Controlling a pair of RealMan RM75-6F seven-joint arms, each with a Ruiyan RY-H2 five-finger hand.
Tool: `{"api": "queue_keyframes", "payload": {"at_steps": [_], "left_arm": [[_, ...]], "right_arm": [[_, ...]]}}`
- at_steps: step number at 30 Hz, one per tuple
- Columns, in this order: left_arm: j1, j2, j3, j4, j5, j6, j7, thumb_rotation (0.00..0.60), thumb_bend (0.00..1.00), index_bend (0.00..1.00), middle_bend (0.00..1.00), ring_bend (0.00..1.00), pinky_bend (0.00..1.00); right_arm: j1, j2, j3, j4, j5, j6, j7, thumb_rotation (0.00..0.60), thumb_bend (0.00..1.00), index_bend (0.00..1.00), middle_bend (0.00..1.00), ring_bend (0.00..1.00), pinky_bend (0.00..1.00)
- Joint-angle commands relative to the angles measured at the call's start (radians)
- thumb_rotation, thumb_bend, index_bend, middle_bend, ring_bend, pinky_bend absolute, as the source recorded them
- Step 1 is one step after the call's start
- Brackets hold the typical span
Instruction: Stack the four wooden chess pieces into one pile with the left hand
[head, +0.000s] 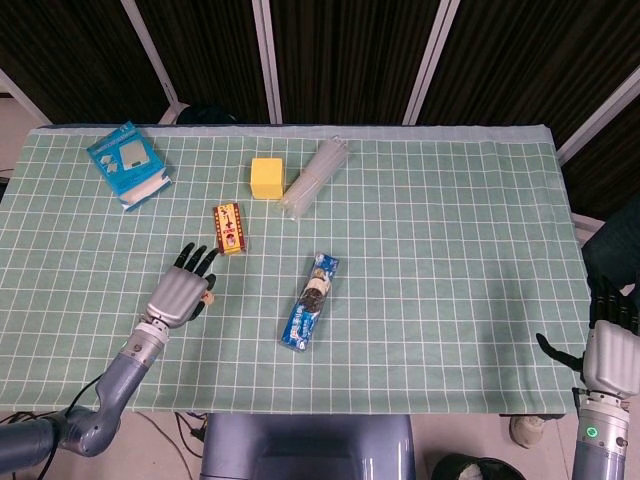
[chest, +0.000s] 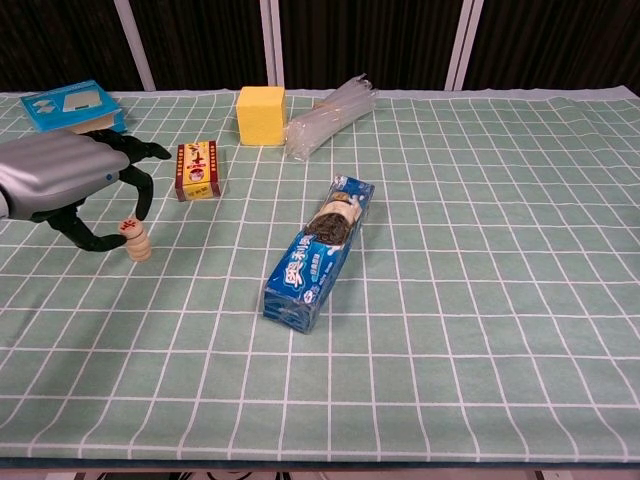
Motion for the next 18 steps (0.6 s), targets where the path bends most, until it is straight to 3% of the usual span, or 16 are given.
{"api": "queue_keyframes", "payload": {"at_steps": [1,18], "left_arm": [[-0.001,-0.001,0.000,0.000,-0.001,0.001,0.004,0.600,0.32,0.51,0.03,0.00,0.00],[-0.004,-0.004,0.003,-0.003,-0.015,0.008,0.026,0.600,0.32,0.47,0.03,0.00,0.00]], "right_arm": [[0.000,0.000,0.000,0.000,0.000,0.000,-0.001,0.600,0.23,0.00,0.01,0.00,0.00],[0.001,0.000,-0.001,0.000,0.000,0.000,-0.005,0.600,0.23,0.00,0.01,0.00,0.00]]}}
